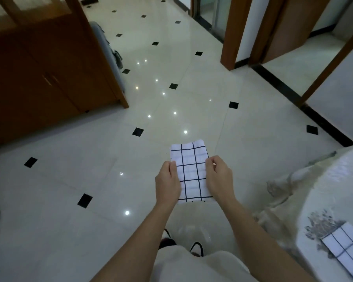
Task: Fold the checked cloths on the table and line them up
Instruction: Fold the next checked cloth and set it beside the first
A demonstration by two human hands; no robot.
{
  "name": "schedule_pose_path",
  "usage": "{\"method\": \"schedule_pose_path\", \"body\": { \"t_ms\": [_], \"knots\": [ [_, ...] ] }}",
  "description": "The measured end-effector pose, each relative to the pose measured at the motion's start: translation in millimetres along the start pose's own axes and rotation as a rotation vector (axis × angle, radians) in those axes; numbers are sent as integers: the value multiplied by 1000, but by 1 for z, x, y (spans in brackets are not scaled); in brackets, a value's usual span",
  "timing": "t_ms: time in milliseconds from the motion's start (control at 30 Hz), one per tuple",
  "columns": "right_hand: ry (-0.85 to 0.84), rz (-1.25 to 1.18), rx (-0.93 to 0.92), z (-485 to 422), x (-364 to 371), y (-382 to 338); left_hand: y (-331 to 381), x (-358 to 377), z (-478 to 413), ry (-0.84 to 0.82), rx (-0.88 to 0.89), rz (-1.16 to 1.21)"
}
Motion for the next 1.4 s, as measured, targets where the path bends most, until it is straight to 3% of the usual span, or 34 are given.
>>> {"method": "schedule_pose_path", "body": {
  "t_ms": [500,700,1133,1400],
  "knots": [
    [267,6,181,-212,-77,-16,102,108,-261,-374,166,-22],
    [481,25,273,-264,-127,-20,162,169,-327,-559,267,-83],
    [941,-175,445,-250,-244,46,253,345,-323,-946,456,-220],
    [1076,-282,481,-234,-350,101,327,469,-277,-1069,597,-293]
  ]
}}
Point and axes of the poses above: each hand's wrist, its own z-axis away from the middle knuckle, its own x-axis out of the palm, y = z × x, the point moved 7 cm from there along -z, towards the middle knuckle, and after that the axes turned 11 degrees about -y, right-handed, at the moved point
